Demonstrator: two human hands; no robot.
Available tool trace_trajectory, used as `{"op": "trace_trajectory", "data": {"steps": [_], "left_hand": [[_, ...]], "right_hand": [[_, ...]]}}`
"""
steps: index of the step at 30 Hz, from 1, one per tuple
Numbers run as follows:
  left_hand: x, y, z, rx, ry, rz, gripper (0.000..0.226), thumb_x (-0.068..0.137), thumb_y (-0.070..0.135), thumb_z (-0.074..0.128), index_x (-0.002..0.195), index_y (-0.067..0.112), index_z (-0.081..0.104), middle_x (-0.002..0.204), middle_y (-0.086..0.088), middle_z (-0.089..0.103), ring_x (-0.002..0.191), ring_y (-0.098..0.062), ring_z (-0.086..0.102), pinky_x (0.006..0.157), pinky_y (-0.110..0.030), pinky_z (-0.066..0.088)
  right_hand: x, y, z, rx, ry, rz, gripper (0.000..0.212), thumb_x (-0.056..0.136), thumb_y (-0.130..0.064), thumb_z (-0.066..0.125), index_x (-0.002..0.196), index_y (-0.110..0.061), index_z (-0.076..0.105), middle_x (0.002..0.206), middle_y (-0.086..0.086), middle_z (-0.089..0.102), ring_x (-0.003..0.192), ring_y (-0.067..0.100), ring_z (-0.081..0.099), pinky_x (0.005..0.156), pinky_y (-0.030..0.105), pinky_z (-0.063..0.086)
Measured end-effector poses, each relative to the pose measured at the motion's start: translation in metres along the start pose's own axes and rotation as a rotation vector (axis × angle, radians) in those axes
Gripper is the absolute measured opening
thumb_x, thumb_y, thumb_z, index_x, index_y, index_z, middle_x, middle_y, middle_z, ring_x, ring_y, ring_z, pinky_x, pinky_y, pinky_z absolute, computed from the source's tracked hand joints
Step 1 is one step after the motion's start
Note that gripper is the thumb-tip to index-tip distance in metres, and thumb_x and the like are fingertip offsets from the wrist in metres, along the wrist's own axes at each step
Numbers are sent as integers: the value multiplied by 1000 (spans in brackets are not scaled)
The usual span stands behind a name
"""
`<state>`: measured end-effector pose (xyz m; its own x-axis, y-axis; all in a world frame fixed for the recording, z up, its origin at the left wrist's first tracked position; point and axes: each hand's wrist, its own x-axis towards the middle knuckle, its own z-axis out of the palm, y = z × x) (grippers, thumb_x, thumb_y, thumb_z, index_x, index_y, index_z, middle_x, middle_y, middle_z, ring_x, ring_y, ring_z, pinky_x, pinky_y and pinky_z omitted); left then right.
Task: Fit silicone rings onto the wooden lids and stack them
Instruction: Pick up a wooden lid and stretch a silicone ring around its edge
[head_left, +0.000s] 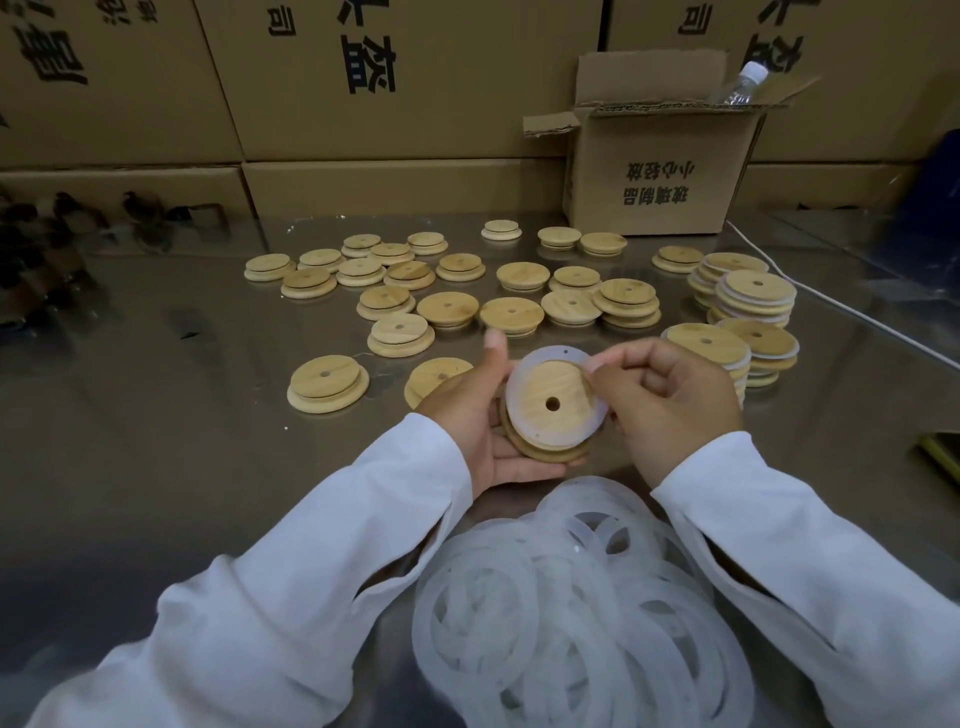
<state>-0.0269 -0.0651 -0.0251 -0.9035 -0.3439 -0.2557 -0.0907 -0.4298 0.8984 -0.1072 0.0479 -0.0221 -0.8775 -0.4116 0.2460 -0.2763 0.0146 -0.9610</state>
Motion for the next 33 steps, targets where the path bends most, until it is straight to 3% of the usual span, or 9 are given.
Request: {"op": "trace_trajectory", "data": {"steps": [3, 5, 15, 28, 33], "left_hand": [[-3, -4, 0, 68, -24, 89, 22, 92, 25, 47, 109, 15, 58, 99, -22, 66, 65, -31, 69, 56, -30, 58], [-3, -6, -1, 89, -26, 116, 20, 93, 21, 46, 108, 16, 59, 97, -19, 67, 67, -30, 69, 57, -30, 58], [-1, -8, 1, 142, 35, 210, 18, 95, 18, 42, 101, 23, 58, 118, -19, 59, 100, -34, 62, 69, -34, 58], [1, -6, -1, 149, 58, 248, 25, 97, 19, 40, 89, 29, 61, 101, -8, 61, 86, -24, 64, 66, -34, 58], [0, -6, 0, 156, 83, 253, 23, 96, 18, 43, 90, 27, 62, 109, -13, 60, 93, -28, 63, 65, -36, 59]], "right_hand": [[1, 1, -1, -18, -1, 1, 15, 78, -12, 65, 68, -23, 64, 48, -11, 60, 46, -5, 53, 46, 5, 39], [1, 1, -1, -29, -15, 10, 14, 78, -12, 65, 69, -23, 65, 51, -7, 60, 46, -4, 52, 46, 5, 39], [1, 0, -1, -39, -42, -13, 11, 81, -18, 64, 71, -21, 63, 62, 0, 62, 48, 0, 51, 52, 10, 44], [1, 1, -1, 2, -44, -18, 11, 79, -15, 67, 68, -19, 64, 62, 1, 62, 47, 3, 53, 50, 7, 42], [0, 0, -1, 10, -39, -33, 12, 79, -13, 67, 69, -19, 64, 66, 5, 64, 54, 8, 55, 53, 9, 44]]}}
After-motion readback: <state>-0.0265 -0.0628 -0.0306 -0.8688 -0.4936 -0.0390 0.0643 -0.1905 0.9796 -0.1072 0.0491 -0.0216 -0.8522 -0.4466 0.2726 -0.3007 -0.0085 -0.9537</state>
